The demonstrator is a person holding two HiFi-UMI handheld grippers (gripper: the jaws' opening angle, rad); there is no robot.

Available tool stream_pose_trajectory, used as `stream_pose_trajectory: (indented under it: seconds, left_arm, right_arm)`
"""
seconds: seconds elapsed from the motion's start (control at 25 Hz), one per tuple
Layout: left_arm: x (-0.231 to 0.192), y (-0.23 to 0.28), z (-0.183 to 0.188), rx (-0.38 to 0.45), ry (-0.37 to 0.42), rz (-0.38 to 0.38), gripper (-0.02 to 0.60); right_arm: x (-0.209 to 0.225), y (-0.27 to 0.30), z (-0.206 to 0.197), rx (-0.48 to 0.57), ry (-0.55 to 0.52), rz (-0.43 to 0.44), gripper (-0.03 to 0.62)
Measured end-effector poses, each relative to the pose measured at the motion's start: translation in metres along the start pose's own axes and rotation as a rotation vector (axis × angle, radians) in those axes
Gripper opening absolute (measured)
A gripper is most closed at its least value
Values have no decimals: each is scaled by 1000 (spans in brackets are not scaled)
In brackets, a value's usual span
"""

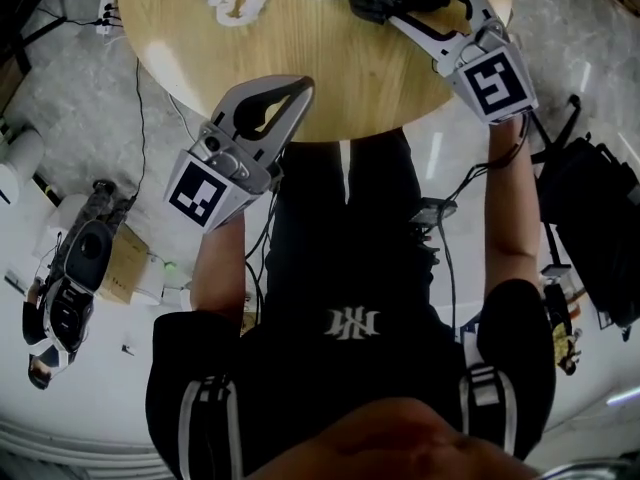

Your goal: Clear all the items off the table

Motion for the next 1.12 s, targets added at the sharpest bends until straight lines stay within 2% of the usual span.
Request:
stream_pose_trajectory:
  seconds: [0.4, 0.64, 0.88, 1.12]
  left_arm:
    - [30, 0, 3, -3, 35, -100, 12]
    - [66, 25, 4, 5, 45, -187, 12]
    - [96, 66, -5, 6, 40, -244, 12]
    - [170, 152, -26, -7, 27, -304, 12]
  right_arm:
    - [-29, -48, 26, 38, 12, -119, 256]
    - [-45, -108, 34, 89, 41, -219, 250]
    - [-48, -161, 5, 146, 159, -328, 245]
    - [-29, -248, -75, 167, 209, -400, 242]
Point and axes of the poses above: the fingertips, and each gripper's own axes: y forward along the fingers, x to its right, z out of its top, the point moved 10 cm from there along -y, backward along the fingers, and after that the axes turned 2 degrees about -y, right-handed, at the moved point
